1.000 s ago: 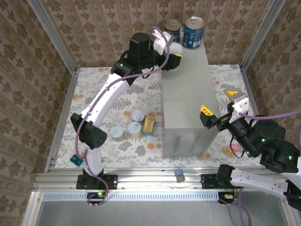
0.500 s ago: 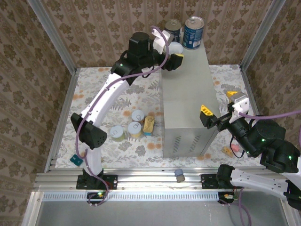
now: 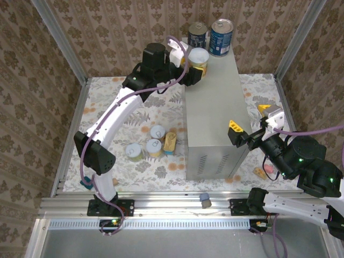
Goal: Place and organize the canned foods onto the counter
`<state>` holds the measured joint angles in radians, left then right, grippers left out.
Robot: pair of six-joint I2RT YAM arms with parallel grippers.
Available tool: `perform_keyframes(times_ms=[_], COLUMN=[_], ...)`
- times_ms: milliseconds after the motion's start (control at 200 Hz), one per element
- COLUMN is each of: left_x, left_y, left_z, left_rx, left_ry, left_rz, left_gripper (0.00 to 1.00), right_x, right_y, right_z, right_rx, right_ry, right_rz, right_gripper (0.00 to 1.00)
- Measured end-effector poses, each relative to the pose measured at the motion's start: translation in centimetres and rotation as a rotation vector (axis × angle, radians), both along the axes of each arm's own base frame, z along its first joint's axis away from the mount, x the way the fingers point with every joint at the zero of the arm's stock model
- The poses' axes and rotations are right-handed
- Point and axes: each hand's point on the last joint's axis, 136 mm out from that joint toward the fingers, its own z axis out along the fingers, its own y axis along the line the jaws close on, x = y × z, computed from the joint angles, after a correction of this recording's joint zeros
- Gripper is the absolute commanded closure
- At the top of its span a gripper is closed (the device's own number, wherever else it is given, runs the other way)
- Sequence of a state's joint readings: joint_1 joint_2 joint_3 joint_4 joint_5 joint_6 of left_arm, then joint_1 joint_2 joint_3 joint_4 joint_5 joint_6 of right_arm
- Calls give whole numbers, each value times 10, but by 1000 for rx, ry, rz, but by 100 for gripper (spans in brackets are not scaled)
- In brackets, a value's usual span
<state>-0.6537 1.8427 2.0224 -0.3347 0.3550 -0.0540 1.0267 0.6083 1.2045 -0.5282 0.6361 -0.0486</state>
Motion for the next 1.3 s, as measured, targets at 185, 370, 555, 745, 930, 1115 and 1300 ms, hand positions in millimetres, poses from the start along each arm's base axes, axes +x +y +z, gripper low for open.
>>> perform_keyframes(times_ms=[185,370,555,745,930,1115,1300], left_x=[-1,-1,1,3,8,13,17], left_y=[-1,-2,-6,-10,-13,-17,-19], left_z=[1,1,-9,-14,-13,-13,-13], left_rx=[-7,-10,-9,-10,-14,-18,-22], left_ry=[3,4,33,45,40,34,27], left_rz=[-5,-13,-24,-30,-29,-28,-24], left_gripper=[13,13,17,24,27,27,27], right_x=[0,-1,-1,-1,-1,-1,-1], right_y=[1,1,1,1,1,1,0], right_z=[0,-1,-5,-6,-6,-6,-6], right_rx=[0,-3,-18,-22,-22,-22,-19], right_ry=[1,5,15,17,17,17,15], right_rz=[6,8,8,8,8,8,8], right_gripper=[0,0,0,0,0,0,0])
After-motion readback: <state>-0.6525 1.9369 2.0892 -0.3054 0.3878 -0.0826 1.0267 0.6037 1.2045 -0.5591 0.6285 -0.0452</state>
